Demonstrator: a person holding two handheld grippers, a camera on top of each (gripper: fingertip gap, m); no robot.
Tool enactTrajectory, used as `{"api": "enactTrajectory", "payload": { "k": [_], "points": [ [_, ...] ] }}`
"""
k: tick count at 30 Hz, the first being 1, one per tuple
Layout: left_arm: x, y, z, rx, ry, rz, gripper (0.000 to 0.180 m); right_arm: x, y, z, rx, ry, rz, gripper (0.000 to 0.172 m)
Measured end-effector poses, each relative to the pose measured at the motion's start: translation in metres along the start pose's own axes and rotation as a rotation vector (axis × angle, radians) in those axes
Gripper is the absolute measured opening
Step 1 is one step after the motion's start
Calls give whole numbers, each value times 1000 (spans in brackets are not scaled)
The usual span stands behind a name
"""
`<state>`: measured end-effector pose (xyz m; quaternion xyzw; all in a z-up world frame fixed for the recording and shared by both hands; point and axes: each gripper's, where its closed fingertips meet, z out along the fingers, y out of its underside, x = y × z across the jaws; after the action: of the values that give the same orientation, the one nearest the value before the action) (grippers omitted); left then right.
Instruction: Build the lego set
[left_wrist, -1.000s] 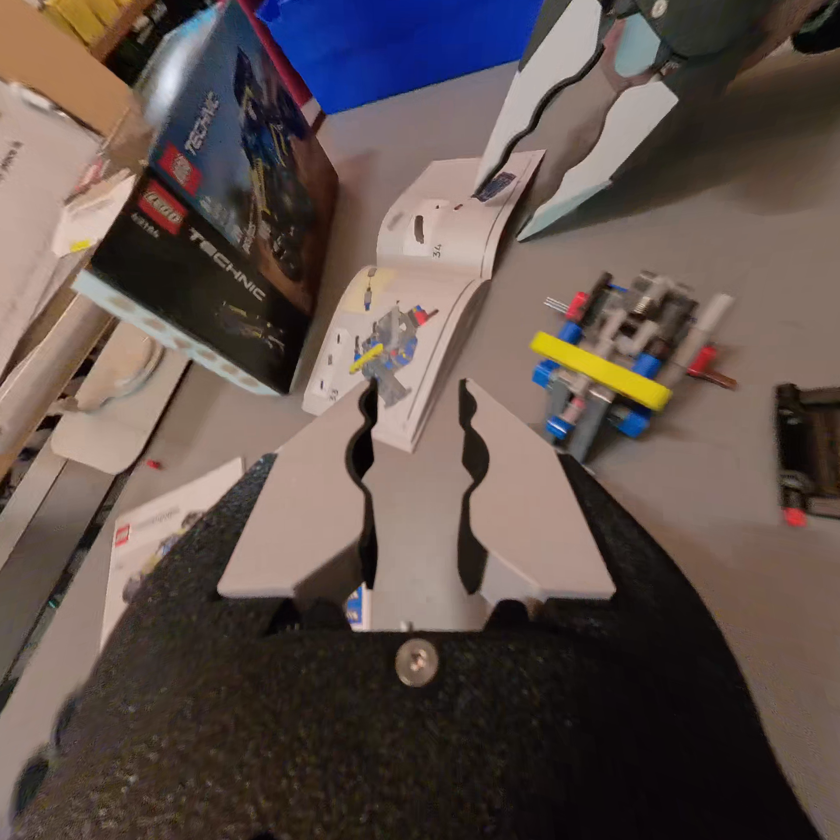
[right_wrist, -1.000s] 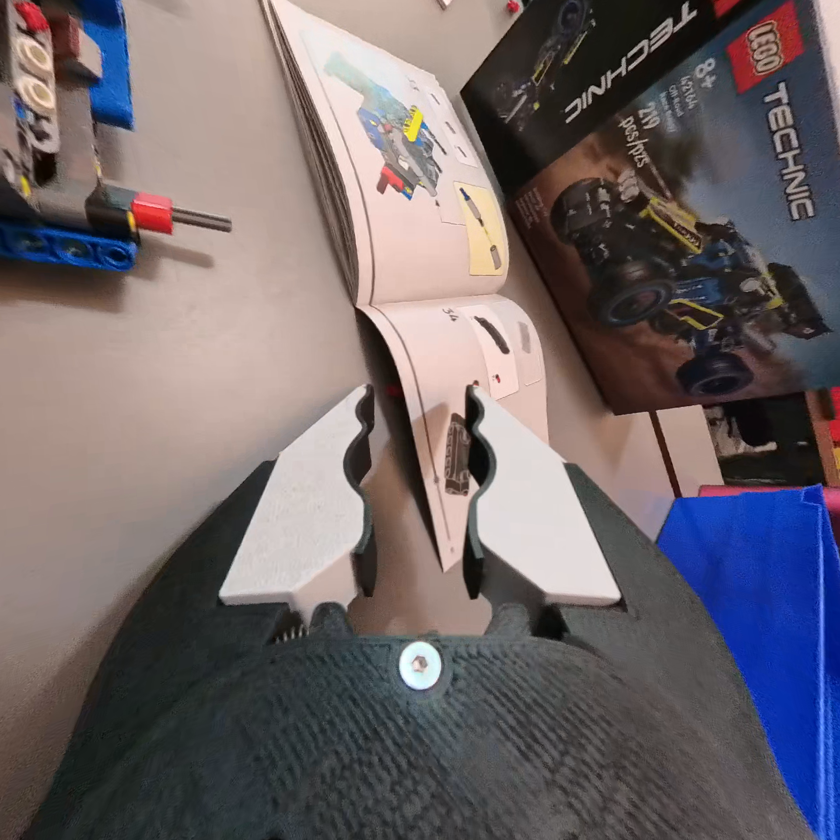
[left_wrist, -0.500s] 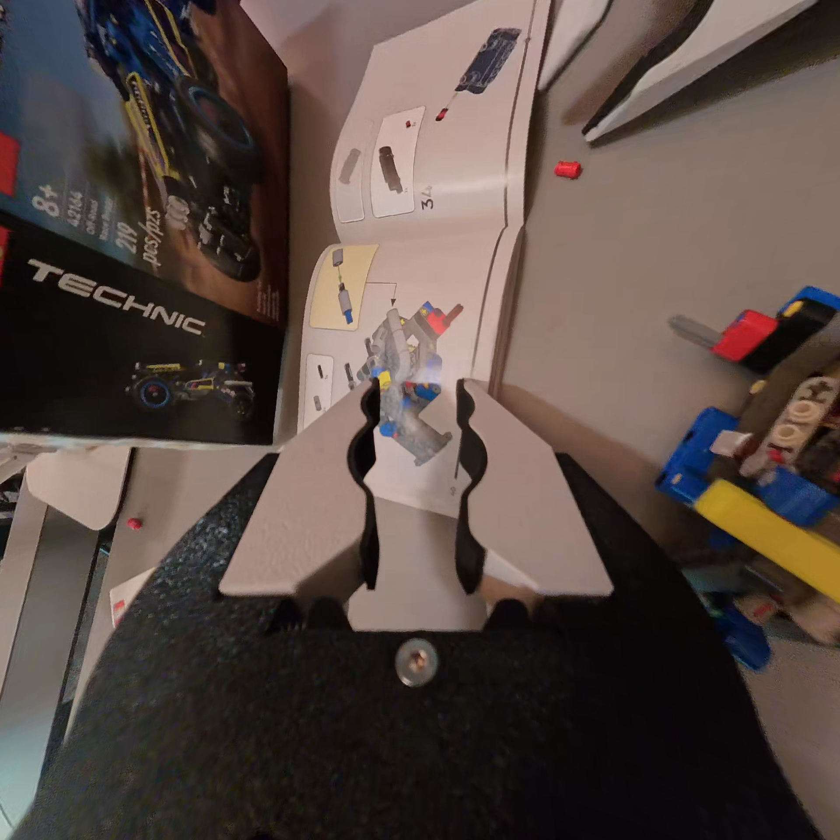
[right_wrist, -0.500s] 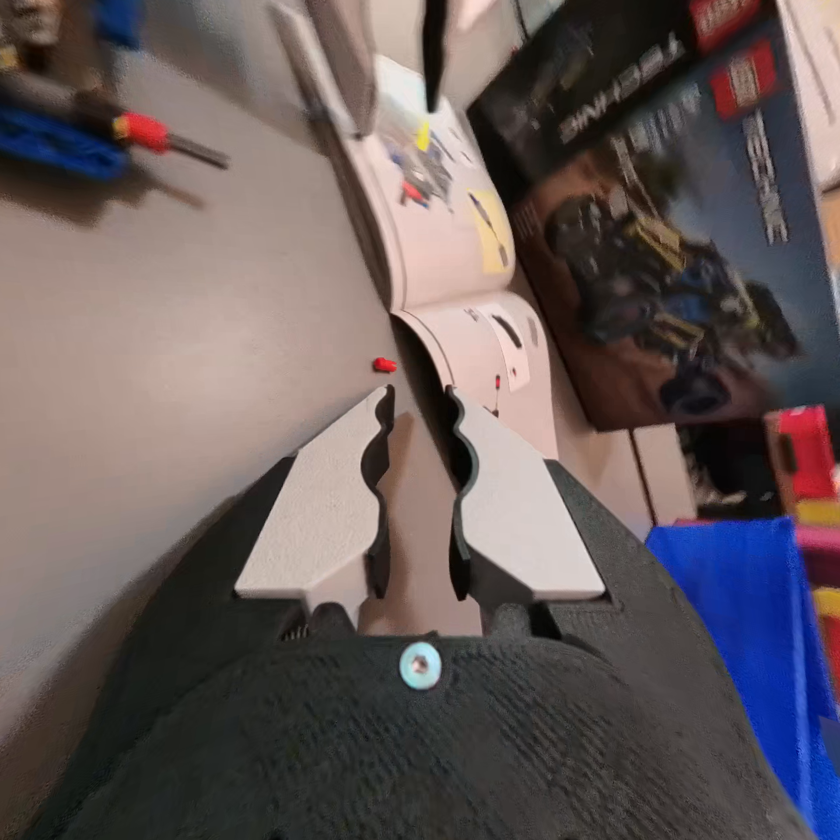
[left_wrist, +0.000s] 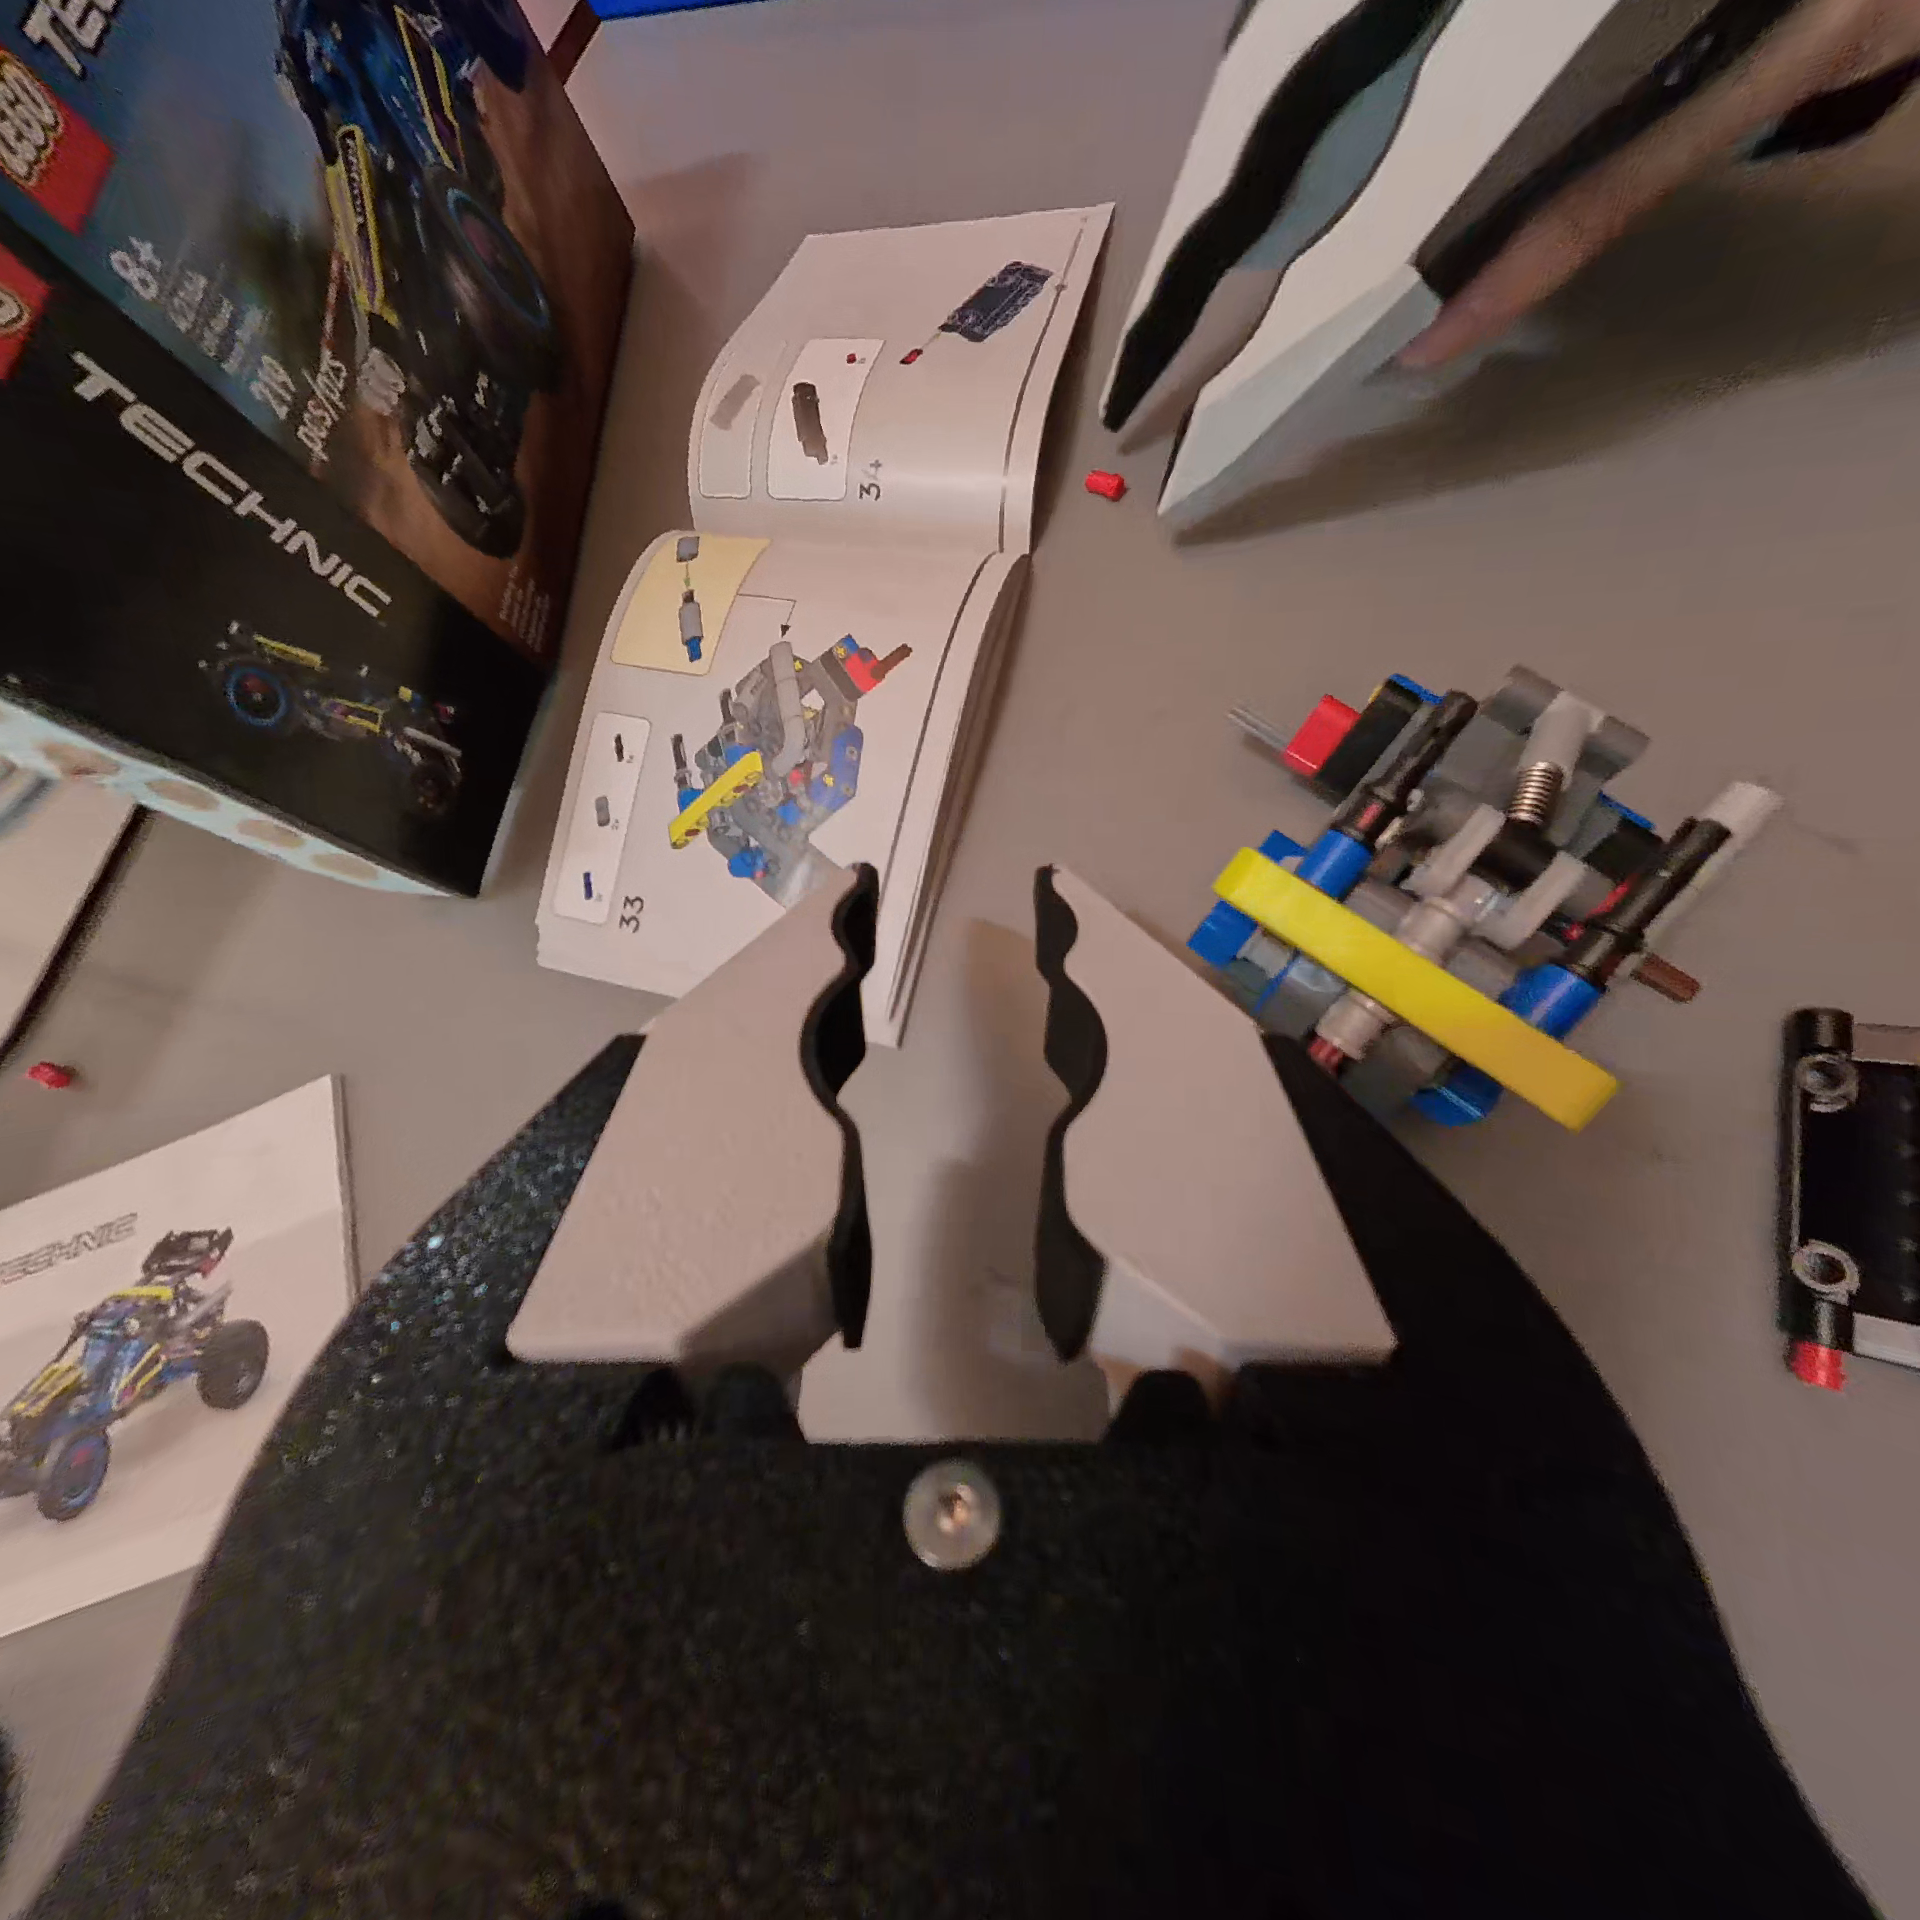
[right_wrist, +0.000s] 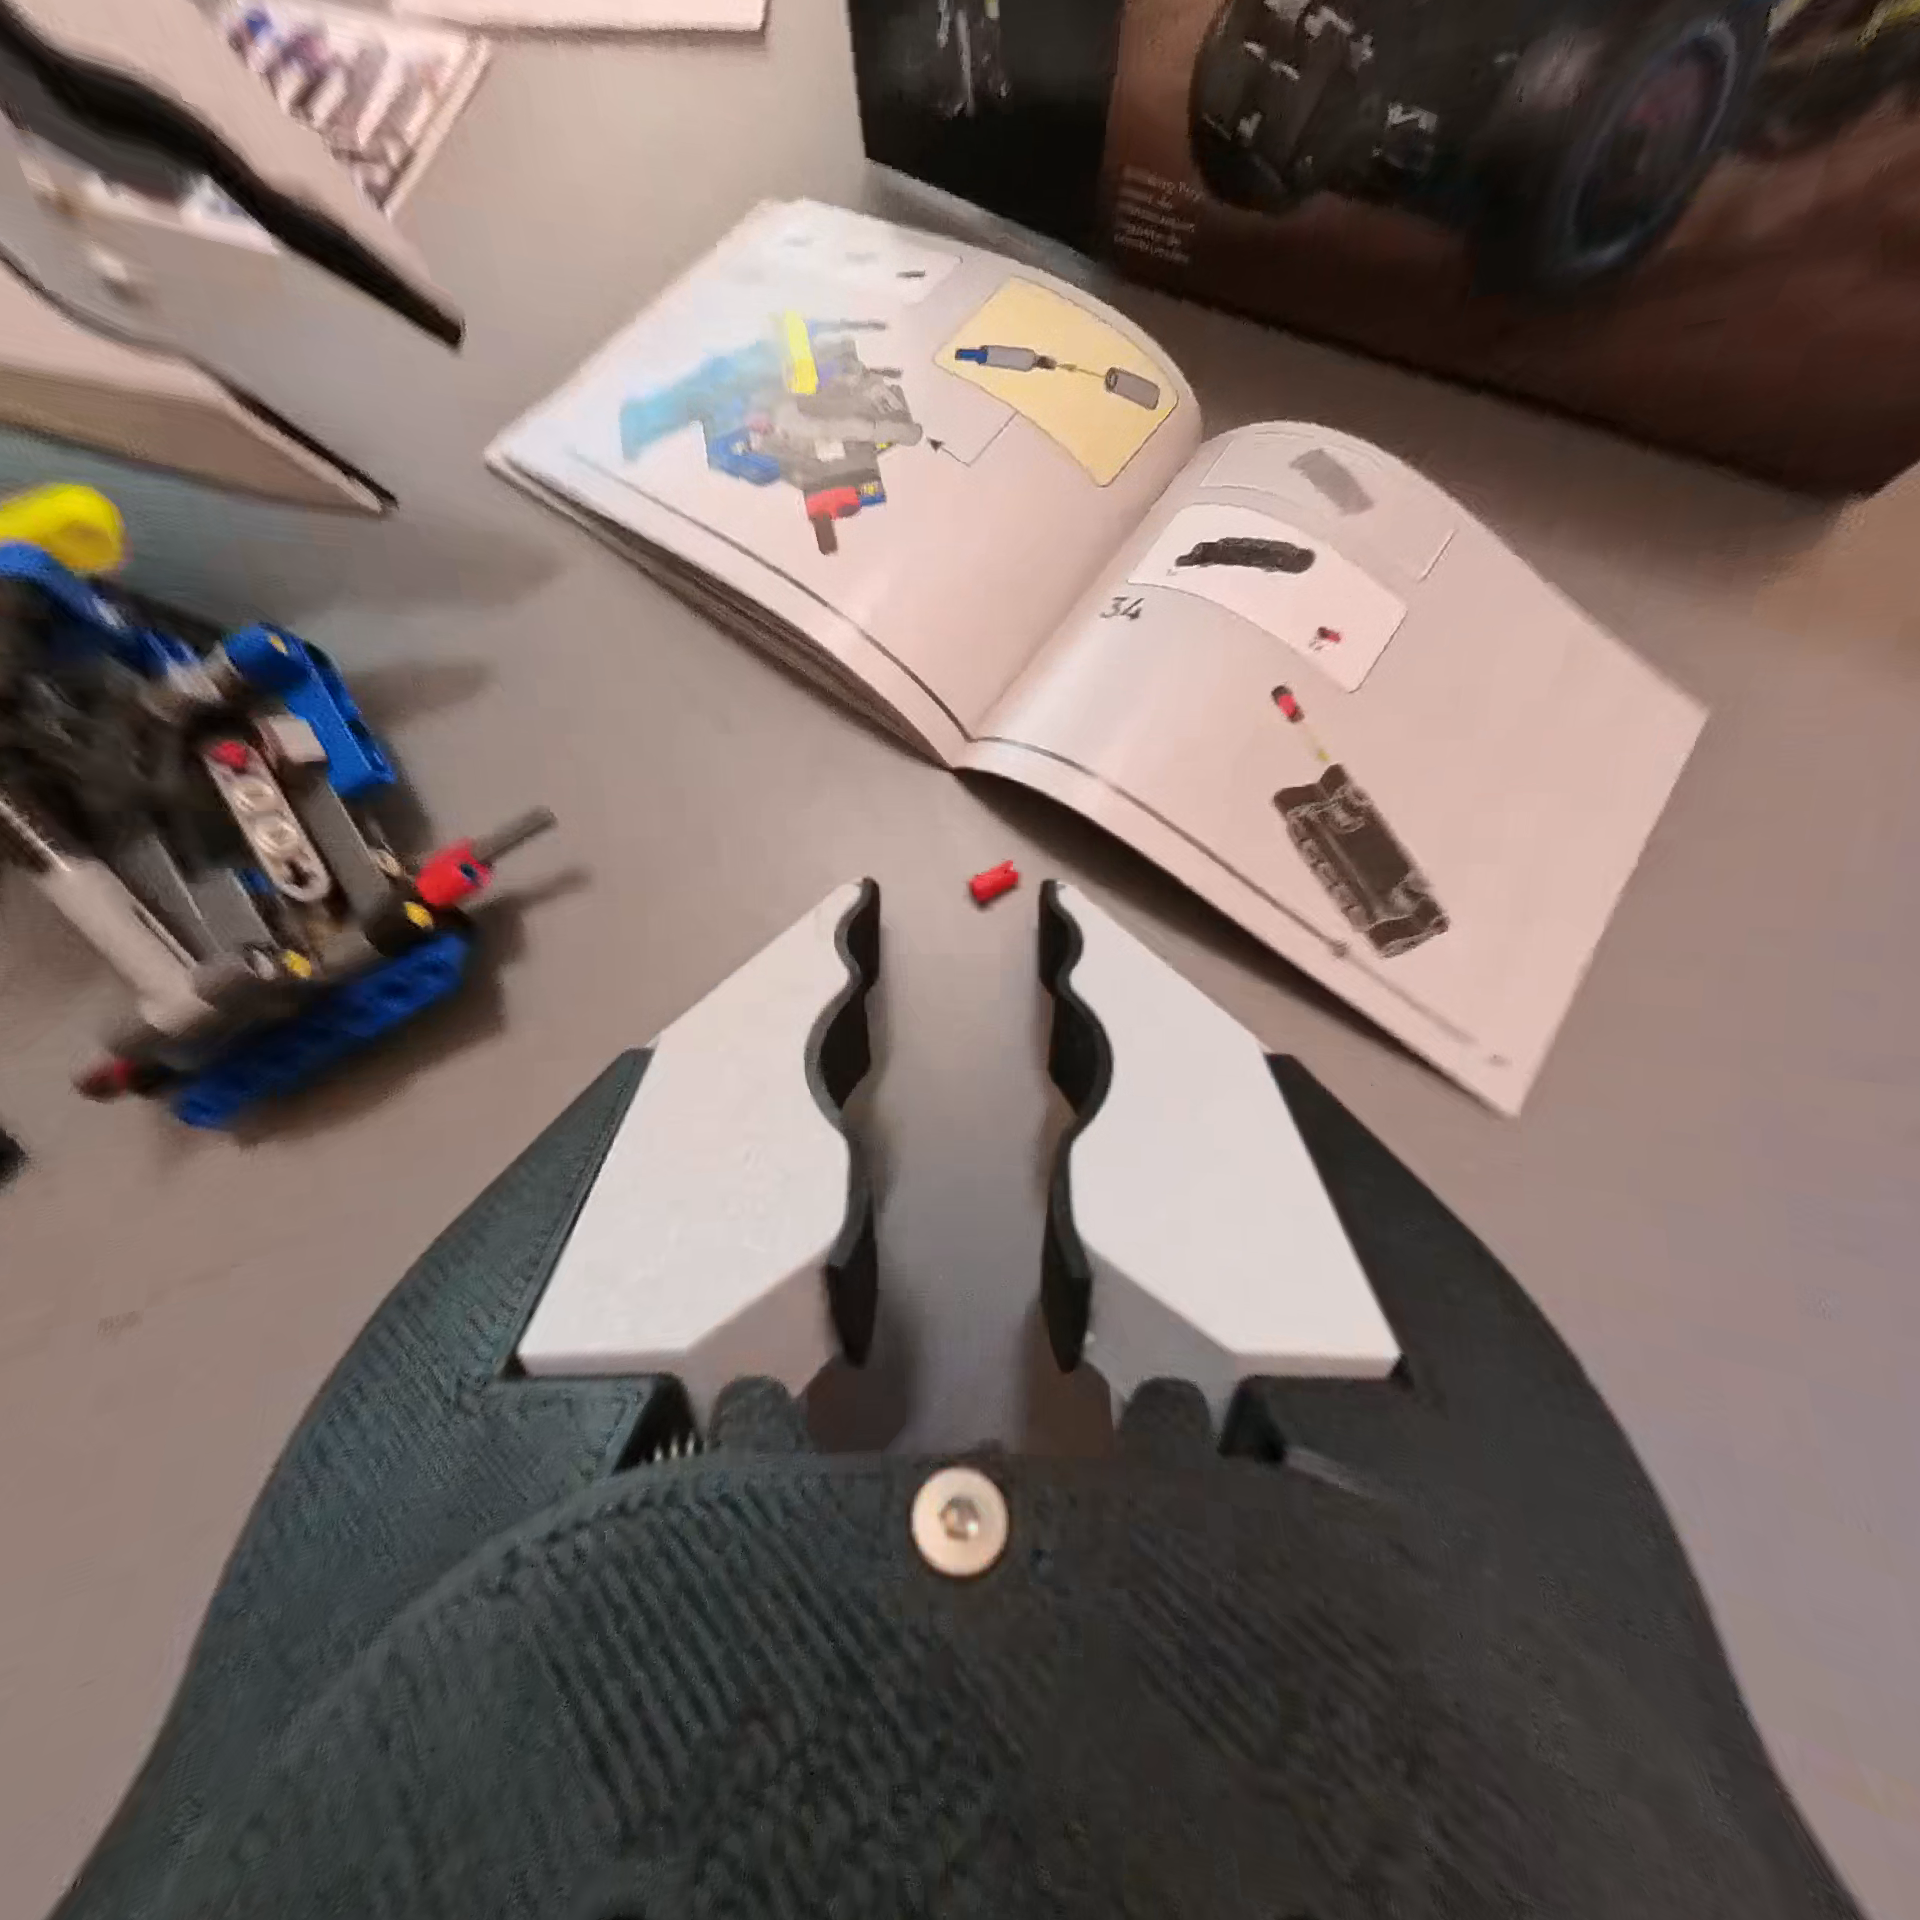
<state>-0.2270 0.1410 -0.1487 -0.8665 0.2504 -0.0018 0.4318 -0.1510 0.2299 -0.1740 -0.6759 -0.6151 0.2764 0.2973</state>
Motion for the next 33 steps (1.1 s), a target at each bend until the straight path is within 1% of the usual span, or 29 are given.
{"api": "enactTrajectory", "payload": {
  "k": [2,3,9,11,13,16,18,21,23,24,26,28,30,33],
  "points": [
    [-1,2,0,0,-8,-4,27,4,4,1,3,74,46,20],
    [0,3,1,1,-7,-6,27,7,6,3,-3,107,50,21],
    [6,3,1,10,5,-5,27,10,2,10,19,163,65,21],
    [7,4,-1,15,5,0,27,9,0,12,18,162,67,17],
    [8,4,-3,18,6,-3,27,6,-1,14,16,142,63,4],
    [5,2,-9,30,-7,-9,27,6,-2,14,15,134,35,2],
    [3,-2,-16,46,-25,-5,26,3,0,10,15,124,-20,1],
    [5,-21,-32,116,-42,19,26,-7,0,-5,63,113,-148,1],
    [19,-47,-46,231,-18,108,25,-25,-6,-19,137,23,-209,1],
    [28,-61,-53,295,-9,183,25,-31,-9,-28,164,-24,-184,1],
    [48,-86,-66,390,-19,368,26,-62,-22,-53,242,-236,-152,1],
    [62,-105,-73,430,-72,565,26,-84,-37,-78,304,-368,-121,0],
    [78,-116,-75,439,-83,723,26,-111,-51,-103,369,-525,-110,0],
    [94,-122,-77,448,-49,834,28,-136,-68,-130,465,-691,-52,1]
  ]
}}
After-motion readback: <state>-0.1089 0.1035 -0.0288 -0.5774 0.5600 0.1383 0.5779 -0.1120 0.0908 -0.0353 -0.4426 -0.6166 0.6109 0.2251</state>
